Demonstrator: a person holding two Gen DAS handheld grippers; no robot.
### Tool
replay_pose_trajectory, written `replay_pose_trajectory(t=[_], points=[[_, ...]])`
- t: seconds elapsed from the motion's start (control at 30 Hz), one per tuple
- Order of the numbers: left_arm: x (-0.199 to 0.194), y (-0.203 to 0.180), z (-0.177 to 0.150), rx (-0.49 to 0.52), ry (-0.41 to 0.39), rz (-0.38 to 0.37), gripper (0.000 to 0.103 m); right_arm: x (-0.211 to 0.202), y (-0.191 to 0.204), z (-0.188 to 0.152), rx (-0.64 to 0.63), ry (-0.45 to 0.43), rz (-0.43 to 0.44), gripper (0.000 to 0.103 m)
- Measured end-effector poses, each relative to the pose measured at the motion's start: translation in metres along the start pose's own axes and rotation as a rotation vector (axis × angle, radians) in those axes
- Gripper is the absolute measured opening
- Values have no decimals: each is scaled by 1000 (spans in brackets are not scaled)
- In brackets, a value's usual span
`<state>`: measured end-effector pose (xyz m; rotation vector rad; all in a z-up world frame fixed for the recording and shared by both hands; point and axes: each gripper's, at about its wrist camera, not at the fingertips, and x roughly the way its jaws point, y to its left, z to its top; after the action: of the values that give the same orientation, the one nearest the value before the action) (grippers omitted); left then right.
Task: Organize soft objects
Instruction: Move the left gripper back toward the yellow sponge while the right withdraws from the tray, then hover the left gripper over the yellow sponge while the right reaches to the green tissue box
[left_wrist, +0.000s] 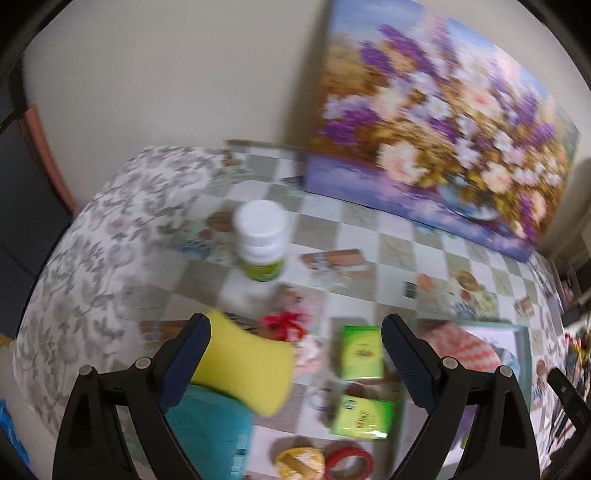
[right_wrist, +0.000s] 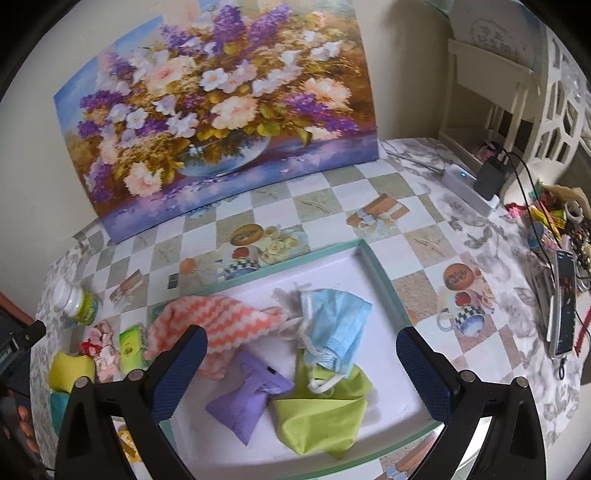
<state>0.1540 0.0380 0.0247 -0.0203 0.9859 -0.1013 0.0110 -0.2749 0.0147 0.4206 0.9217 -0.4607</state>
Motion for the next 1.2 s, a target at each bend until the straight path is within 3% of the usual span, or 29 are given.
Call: replay_pose_trajectory(t=[0.3, 0.5, 0.7, 0.9, 1.2], points=[[1, 52, 4, -106, 10, 76, 94, 2, 38, -4, -93, -5, 88, 103], [6, 62, 5, -111, 31, 95, 94, 9, 72, -13, -168, 19, 136, 103], [18, 56, 1, -56, 78, 88, 94, 32, 120, -33, -244, 130, 231, 103], [35, 53, -6, -16, 140, 94, 94, 54, 152, -54, -290, 230, 268, 103], [41, 62, -7, -41, 159, 91, 94, 66, 180, -73, -327, 318, 338, 103]])
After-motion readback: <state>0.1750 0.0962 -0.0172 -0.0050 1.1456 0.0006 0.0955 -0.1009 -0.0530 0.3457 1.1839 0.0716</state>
